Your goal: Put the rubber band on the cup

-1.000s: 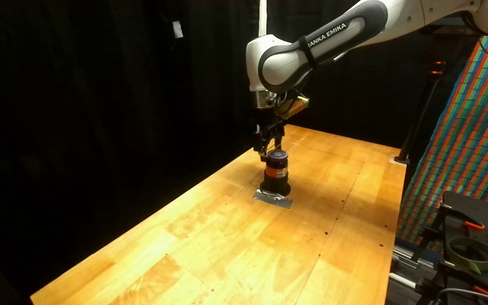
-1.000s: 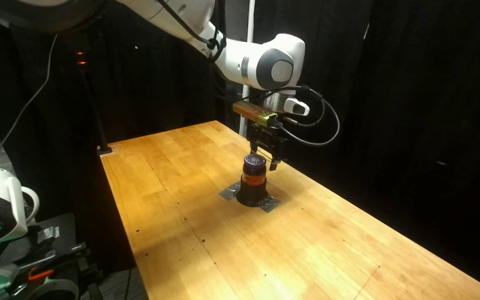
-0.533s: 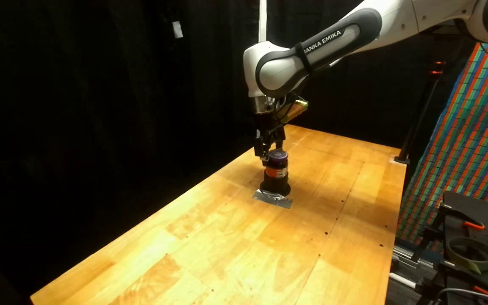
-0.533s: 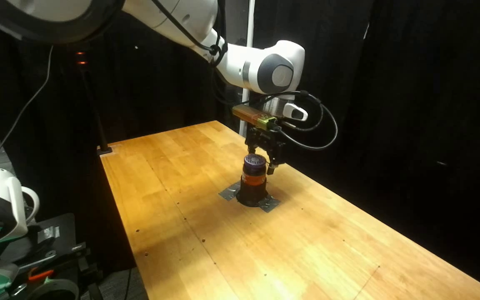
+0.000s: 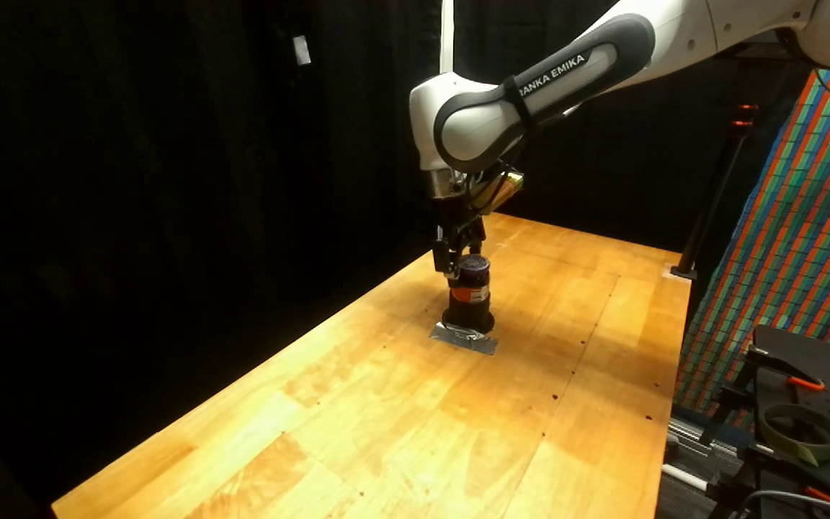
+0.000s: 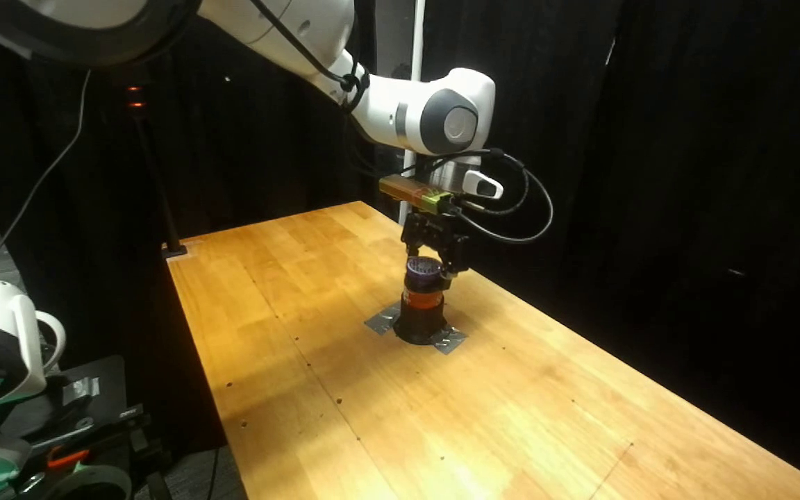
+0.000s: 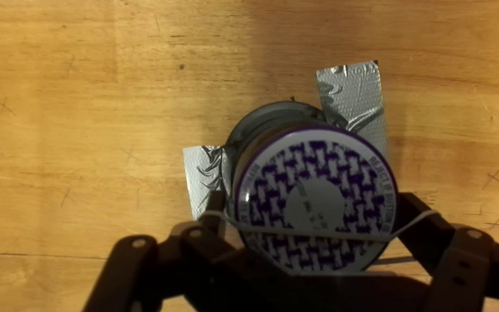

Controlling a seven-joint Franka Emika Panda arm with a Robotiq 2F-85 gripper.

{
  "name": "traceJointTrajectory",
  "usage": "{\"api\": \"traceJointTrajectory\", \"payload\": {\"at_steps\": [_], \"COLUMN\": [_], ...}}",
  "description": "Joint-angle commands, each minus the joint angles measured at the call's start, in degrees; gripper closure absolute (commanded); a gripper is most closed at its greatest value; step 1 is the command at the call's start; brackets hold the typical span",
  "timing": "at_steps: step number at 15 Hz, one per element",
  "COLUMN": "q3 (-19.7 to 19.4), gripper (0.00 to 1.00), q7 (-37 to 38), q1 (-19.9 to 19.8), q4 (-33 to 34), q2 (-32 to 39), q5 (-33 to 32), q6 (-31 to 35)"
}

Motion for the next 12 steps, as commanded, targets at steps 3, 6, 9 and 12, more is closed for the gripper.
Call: {"api": "traceJointTrajectory", "payload": {"at_steps": [3, 6, 9, 12], "q3": [-0.8, -0.9, -0.8, -0.8], "gripper": [0.0, 0.0, 0.0, 0.0], "q7": [2.4, 3.1, 3.3, 3.6], "q1": [1.0, 0.8, 0.7, 0.6], "q4": [-9.8, -14.8, -19.1, -23.5], "q2": [-6.7, -9.6, -12.0, -14.3], "q5": [-1.3, -1.3, -1.3, -1.2], "q6": [5.6, 8.0, 9.8, 12.5]}}
